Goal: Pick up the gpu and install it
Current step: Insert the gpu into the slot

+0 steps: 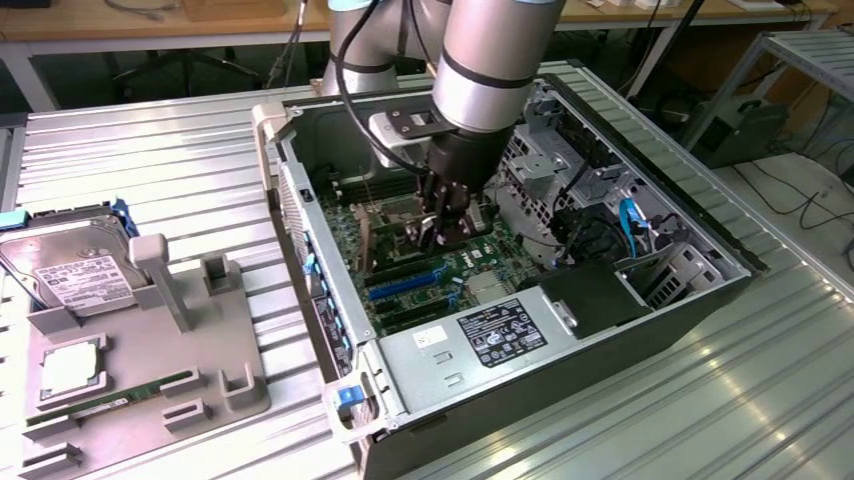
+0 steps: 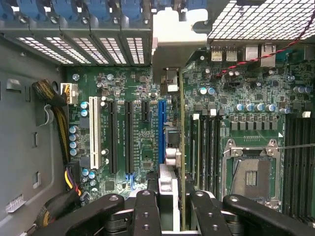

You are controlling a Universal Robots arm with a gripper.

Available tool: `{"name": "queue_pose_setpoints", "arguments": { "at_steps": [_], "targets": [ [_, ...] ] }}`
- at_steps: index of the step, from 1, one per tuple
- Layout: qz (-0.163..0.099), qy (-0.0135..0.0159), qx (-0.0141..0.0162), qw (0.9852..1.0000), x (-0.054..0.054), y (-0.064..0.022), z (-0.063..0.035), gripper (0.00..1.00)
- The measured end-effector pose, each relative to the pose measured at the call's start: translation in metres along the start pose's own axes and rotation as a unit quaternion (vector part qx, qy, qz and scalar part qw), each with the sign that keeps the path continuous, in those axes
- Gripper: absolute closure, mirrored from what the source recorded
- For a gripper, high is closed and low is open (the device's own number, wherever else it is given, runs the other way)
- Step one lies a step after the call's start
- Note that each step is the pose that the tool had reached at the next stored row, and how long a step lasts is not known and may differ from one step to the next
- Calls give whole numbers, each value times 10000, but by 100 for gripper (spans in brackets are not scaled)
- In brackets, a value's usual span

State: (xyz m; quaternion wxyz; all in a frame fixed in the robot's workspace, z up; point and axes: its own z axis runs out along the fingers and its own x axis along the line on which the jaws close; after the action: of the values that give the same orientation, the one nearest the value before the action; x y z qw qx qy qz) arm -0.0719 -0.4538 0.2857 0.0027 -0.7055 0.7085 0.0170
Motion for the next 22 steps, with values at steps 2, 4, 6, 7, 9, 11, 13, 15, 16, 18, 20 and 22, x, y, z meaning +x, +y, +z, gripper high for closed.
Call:
{"name": "queue_pose_setpoints", "arguments": {
  "at_steps": [2,4,6,7,9,11,13,15,16,18,20,22],
  "targets": [
    [71,-2,2,10000,0,16,23,71],
    [126,-3,3,9999,1,16,35,71],
    [154,-3,4,9999,15,17,42,71],
    [163,-4,5,9999,24,17,46,71],
    [170,-4,5,9999,35,17,51,71],
    [172,-4,5,9999,38,17,60,71],
    [172,-4,5,9999,39,38,91,71],
    [173,-3,5,9998,40,53,125,71],
    [174,-4,5,9998,41,55,138,71],
    [176,-3,5,9998,49,58,158,71],
    [178,-4,5,9998,54,60,177,71],
    [179,-4,5,9998,55,79,206,71]
  ]
}}
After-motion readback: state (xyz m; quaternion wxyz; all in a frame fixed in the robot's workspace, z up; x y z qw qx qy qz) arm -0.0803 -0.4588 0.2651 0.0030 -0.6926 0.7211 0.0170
